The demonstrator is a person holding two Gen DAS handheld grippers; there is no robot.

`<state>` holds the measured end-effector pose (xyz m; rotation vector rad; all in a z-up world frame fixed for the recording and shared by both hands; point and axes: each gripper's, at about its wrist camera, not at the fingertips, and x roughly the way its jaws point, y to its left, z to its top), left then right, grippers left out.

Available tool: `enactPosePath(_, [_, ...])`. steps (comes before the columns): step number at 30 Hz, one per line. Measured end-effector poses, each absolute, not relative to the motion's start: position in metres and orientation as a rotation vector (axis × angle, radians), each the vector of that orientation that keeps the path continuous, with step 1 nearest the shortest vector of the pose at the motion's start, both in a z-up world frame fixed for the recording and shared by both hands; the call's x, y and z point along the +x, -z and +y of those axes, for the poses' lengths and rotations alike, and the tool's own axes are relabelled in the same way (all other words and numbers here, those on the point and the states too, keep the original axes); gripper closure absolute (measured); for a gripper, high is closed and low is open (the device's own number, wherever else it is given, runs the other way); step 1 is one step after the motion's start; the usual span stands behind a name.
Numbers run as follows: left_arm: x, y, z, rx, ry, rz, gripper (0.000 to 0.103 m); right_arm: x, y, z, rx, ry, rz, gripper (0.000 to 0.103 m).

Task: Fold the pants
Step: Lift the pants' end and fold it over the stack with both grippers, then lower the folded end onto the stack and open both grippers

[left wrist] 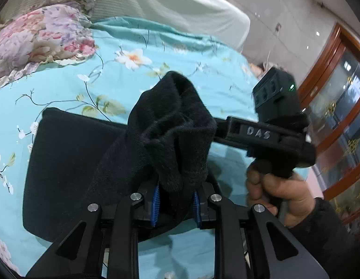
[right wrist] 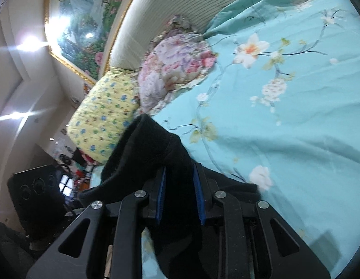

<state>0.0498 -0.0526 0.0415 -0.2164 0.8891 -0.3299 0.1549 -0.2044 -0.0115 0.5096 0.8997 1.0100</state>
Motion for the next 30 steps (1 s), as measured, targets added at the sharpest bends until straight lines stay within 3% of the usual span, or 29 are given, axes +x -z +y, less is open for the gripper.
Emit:
enactPosePath(4, [0.051,-0.037,-0.058,-0.193,0.351,0.899,0.072,0.151,0.013,-0.213,0.489,-0.948,0.911,0.077])
enactPosePath(8, [0.051,-0.038,-0.060,-0.198,0.399,0.905,0.050,0.145,0.012,-0.227,0.500,-0.908,0.903,0.077])
enactPosePath(10, [0.049,-0.039,-0.061,-0.201,0.413,0.907,0.047,0.142,0.011,-0.233,0.501,-0.876,0.906,0.077])
enactPosePath(12, [0.047,-0.040,-0.060,-0.203,0.419,0.910,0.043,0.140,0.010,-0.236,0.495,-0.844,0.907,0.071])
enactPosePath(14, [0.045,-0.041,-0.057,-0.214,0.425,0.910,0.042,0.136,0.008,-0.244,0.502,-0.799,0.903,0.050])
enactPosePath(15, [0.044,-0.042,-0.056,-0.218,0.427,0.909,0.042,0.135,0.007,-0.246,0.506,-0.785,0.899,0.048])
enactPosePath(30, [0.031,-0.059,-0.025,-0.295,0.405,0.851,0.036,0.113,-0.005,-0.256,0.540,-0.713,0.865,0.026])
